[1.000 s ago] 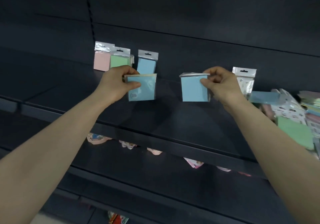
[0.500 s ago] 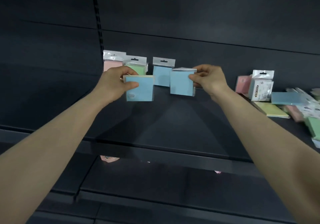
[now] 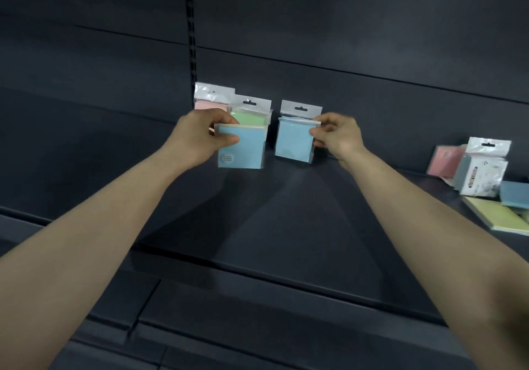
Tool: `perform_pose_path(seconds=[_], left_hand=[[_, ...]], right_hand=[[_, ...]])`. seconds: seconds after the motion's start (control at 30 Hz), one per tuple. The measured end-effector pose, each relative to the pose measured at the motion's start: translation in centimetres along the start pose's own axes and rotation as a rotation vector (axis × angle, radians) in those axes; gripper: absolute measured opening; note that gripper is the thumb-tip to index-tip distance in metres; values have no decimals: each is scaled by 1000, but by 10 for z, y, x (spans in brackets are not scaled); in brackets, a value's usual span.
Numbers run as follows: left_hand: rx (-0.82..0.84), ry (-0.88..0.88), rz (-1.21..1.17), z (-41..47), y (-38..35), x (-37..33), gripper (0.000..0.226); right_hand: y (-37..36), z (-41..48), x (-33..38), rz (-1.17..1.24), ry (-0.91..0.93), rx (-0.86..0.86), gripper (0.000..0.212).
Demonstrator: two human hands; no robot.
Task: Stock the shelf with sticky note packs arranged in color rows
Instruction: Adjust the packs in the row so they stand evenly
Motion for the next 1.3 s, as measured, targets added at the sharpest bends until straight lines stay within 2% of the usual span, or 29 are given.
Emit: perform_pose_path(seconds=[0.3, 0.5, 0.67, 0.87, 1.0, 1.3], left_hand=[[-7, 8, -12, 10, -2, 4, 18], [-18, -12, 4, 15, -4, 4, 18], [-5, -40, 18, 17, -7, 0, 16], [62, -155, 160, 23, -30, -30, 11], [114, -247, 194, 30, -58, -57, 13], [66, -320, 356, 50, -107, -81, 17]], right_hand=[[5, 11, -2, -239, 143, -132, 19], [1, 14, 1, -317, 203, -123, 17], [1, 10, 15, -451, 340, -100, 14], [31, 4, 24, -640, 512, -123, 14], [56, -7, 24, -780, 613, -67, 14], [91, -27, 8, -970, 672, -15, 15]])
Point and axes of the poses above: each hand's wrist, its own z-axis towards the middle knuckle, its own y-axis out of the back of the hand, x = y × z, the point moved 8 cm from there along z, towards the middle knuckle, and after that the axes turned 10 degrees about y, right-handed, at the moved point
